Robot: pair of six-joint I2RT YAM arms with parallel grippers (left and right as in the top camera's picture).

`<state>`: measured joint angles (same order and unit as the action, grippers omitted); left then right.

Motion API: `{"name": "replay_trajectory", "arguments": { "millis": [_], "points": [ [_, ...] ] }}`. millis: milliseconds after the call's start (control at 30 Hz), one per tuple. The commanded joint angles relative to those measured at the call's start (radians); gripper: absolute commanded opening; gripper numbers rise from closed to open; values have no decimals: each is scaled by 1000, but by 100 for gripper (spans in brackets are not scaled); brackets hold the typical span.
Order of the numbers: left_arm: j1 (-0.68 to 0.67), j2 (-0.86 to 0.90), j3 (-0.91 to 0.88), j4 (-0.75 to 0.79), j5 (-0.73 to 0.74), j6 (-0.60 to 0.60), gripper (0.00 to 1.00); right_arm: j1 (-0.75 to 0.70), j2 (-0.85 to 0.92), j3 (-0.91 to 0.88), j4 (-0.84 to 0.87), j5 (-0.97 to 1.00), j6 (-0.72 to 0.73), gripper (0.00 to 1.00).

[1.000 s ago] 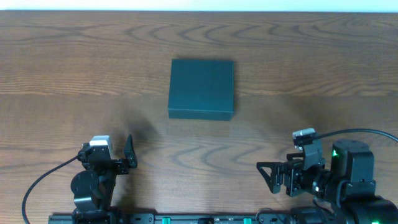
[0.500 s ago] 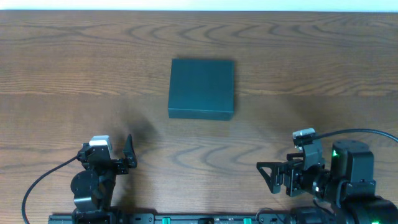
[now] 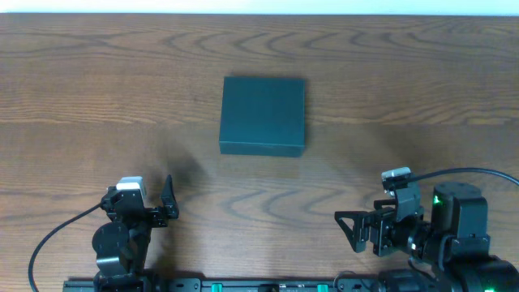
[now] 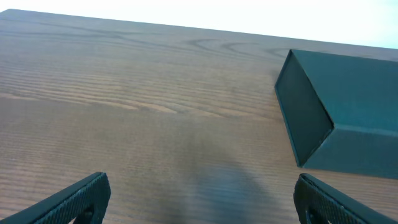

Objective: Pack container

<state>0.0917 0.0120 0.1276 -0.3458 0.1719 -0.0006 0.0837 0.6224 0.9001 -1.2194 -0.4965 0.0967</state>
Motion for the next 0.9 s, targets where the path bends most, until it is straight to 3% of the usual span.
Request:
{"name": "replay_trajectory", "arguments": {
  "millis": [0,167,400,700,867],
  "points": [
    [6,-8,-23,-1,-22,0,95,9,-3,1,0,10,-5,99],
    [6,-8,-23,-1,-22,1,95,11,-102,-27,57,255,-125,99],
    [6,-8,-23,-1,-22,1,96,16,-398,-300,275,284,-373,99],
    [6,-8,-23,-1,-22,1,95,15,-610,-630,388,274,-381,99],
    [6,-8,-23,-1,-22,1,95,16,-617,-721,412,247,-381,99]
  ]
}}
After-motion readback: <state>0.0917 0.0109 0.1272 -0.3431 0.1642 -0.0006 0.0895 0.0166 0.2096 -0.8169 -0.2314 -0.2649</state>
